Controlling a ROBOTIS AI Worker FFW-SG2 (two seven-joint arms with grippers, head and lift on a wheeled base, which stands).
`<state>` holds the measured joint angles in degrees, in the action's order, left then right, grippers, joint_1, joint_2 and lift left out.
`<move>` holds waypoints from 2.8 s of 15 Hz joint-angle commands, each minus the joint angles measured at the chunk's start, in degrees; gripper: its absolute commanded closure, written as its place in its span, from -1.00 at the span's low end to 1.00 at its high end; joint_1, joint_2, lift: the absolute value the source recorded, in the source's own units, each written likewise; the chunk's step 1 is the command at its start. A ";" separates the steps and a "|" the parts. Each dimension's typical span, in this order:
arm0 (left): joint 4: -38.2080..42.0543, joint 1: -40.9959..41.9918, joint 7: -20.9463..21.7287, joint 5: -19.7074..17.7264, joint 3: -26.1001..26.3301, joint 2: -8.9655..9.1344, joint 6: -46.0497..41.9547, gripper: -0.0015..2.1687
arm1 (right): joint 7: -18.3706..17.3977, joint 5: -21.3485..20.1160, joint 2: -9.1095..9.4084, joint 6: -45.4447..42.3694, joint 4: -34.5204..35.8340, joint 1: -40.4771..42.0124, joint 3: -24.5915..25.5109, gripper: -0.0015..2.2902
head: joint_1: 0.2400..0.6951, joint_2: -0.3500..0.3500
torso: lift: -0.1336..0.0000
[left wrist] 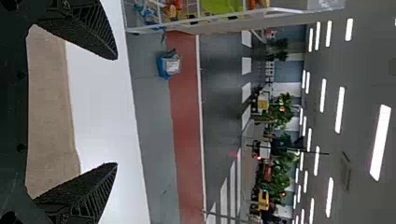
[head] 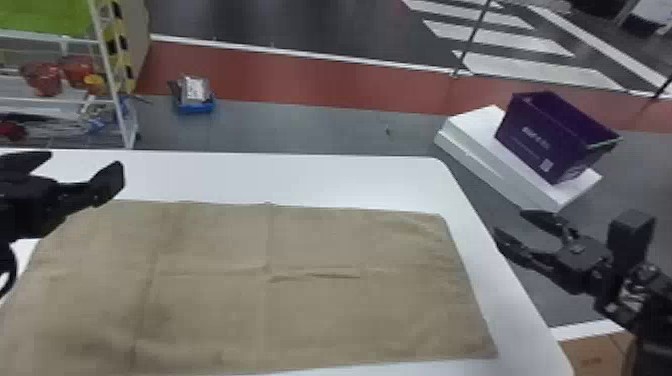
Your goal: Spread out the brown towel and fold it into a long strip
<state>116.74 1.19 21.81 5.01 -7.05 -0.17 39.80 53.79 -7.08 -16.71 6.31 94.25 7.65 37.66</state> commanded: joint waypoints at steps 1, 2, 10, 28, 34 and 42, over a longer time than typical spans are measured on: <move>-8.10 -2.34 -1.33 1.06 1.16 0.00 -9.61 -0.92 | 0.00 -0.04 -0.08 -0.02 -0.03 0.00 0.04 -0.66 | 1.00 -0.79 | -0.84; -11.53 -2.95 -2.21 1.23 1.43 0.00 -14.00 -0.92 | 0.00 -0.04 0.01 -0.02 -0.03 0.00 -0.22 -0.66 | 1.00 -0.79 | -0.84; -26.30 -11.65 -1.33 6.16 0.90 -1.06 -8.73 -0.77 | -0.08 -0.13 0.10 -0.54 -0.03 0.00 -1.36 -0.66 | 1.00 -0.73 | -0.84; -38.34 -18.16 -0.19 8.62 -1.56 -4.13 -2.75 -0.58 | -0.52 -0.22 -0.08 -2.65 0.50 -0.62 -4.26 -0.66 | 1.00 -0.44 | -0.84; -39.13 -19.65 1.04 7.47 -2.71 -3.96 -0.99 -0.44 | -0.96 -0.83 -0.17 -3.18 0.41 -0.62 -4.44 -0.66 | 1.00 -0.43 | -0.84; -40.89 -20.70 1.04 8.70 -2.35 -4.05 0.77 -0.44 | -0.96 -0.75 -0.17 -3.88 0.76 -0.26 -4.53 -0.66 | 1.00 -0.42 | -0.84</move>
<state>76.71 -19.18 22.85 13.62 -9.40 -4.20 40.47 52.82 -7.85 -16.90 2.42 94.93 7.29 33.18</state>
